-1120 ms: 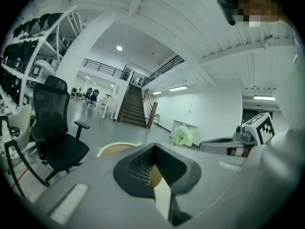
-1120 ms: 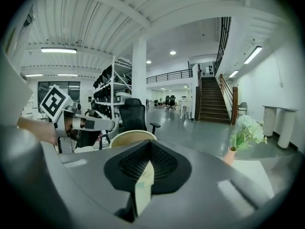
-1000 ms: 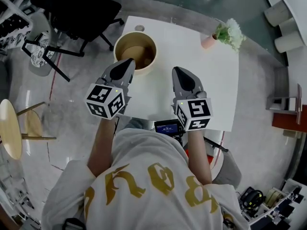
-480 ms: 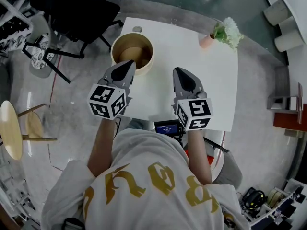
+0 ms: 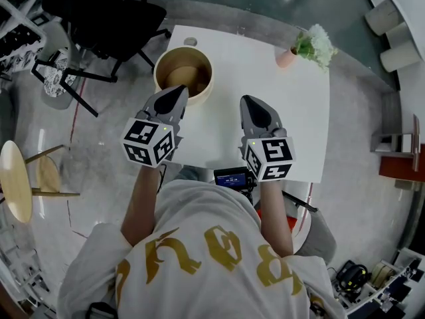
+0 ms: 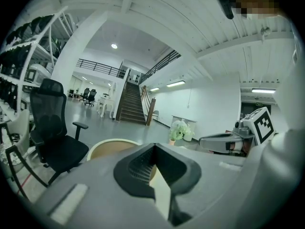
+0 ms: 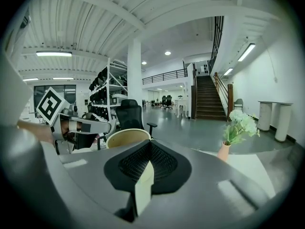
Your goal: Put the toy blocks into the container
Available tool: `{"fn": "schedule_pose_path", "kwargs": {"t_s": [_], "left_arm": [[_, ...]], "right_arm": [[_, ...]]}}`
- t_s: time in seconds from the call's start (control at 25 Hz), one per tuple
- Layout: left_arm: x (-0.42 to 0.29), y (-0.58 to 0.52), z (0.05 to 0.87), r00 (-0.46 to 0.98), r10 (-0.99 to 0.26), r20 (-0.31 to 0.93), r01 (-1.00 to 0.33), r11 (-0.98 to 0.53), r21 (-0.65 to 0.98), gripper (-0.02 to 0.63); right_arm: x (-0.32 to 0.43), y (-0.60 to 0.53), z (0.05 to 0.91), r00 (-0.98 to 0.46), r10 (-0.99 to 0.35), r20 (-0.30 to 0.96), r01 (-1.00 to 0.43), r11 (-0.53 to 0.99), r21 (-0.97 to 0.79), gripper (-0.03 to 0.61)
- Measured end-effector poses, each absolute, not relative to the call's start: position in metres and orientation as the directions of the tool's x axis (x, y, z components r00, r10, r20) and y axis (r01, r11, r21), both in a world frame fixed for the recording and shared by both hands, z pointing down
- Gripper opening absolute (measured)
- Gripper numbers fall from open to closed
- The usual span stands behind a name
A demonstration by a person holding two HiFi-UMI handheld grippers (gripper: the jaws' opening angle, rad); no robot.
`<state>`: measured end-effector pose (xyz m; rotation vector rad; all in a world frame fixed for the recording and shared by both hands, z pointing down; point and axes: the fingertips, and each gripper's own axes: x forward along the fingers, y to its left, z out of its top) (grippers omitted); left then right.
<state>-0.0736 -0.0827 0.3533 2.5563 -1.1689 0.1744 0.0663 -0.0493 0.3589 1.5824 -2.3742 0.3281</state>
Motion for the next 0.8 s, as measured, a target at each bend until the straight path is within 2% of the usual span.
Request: {"fn": "schedule_pose_path", "kwargs": {"t_s": [0.8], "left_arm": [[-0.074,-0.069,0.35,0.678,-0.702,0.217,-0.733,-0.629,0.257,0.001]], "right_arm": [[0.064,-0.039,0.359,-0.373,-0.865,0.335,-0.923,0.382,-0.042,0.023]]}}
